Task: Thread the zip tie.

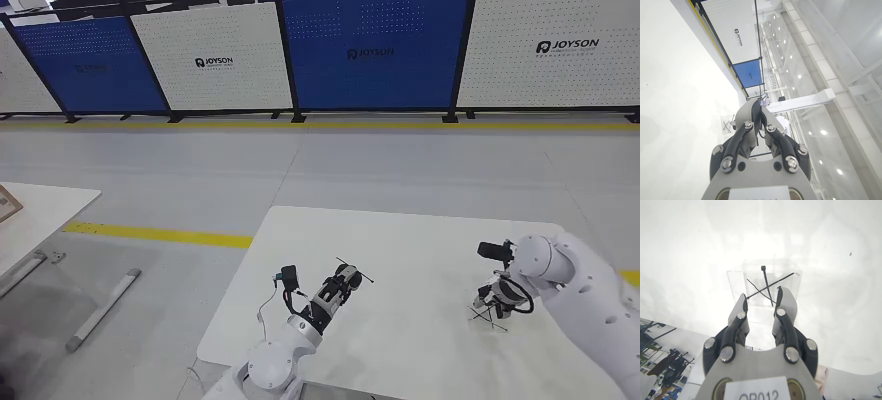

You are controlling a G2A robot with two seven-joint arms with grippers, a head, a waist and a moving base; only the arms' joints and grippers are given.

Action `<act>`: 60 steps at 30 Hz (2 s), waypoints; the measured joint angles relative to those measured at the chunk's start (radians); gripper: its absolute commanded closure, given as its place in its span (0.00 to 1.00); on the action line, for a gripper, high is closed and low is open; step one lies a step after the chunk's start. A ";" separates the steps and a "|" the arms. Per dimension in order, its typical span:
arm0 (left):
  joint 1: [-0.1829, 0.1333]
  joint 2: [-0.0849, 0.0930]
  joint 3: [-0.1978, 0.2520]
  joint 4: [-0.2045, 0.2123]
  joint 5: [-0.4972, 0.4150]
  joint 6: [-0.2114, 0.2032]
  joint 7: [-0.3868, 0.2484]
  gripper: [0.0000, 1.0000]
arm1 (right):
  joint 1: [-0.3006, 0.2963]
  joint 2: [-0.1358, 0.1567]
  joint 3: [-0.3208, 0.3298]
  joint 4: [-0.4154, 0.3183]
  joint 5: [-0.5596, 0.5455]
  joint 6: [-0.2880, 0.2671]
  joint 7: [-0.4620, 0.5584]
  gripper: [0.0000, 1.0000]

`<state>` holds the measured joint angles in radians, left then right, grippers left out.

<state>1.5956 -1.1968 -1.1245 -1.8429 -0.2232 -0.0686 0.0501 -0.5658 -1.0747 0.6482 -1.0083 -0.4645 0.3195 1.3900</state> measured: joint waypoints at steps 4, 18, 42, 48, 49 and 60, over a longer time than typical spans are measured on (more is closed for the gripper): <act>0.000 0.000 0.000 0.000 0.000 0.000 0.000 1.00 | 0.009 -0.010 -0.011 0.024 -0.002 0.000 0.000 0.71; 0.000 0.000 0.000 0.000 0.000 0.000 0.000 1.00 | 0.042 -0.046 -0.050 0.099 0.001 -0.007 0.000 0.77; 0.000 0.000 0.000 0.000 0.000 0.000 0.000 1.00 | 0.099 -0.102 -0.118 0.226 0.018 -0.025 0.000 1.00; 0.000 0.000 0.000 0.000 0.000 0.000 0.000 1.00 | 0.108 -0.111 -0.123 0.248 0.024 -0.044 0.000 1.00; 0.000 0.000 0.000 0.000 0.000 0.000 0.000 1.00 | 0.109 -0.111 -0.122 0.250 0.024 -0.046 0.000 1.00; 0.000 0.000 0.000 0.000 0.000 0.000 0.000 1.00 | 0.084 -0.088 -0.077 0.188 0.008 -0.081 -0.021 1.00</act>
<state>1.5956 -1.1968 -1.1245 -1.8429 -0.2232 -0.0686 0.0501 -0.4813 -1.1631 0.5709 -0.8201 -0.4567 0.2388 1.3687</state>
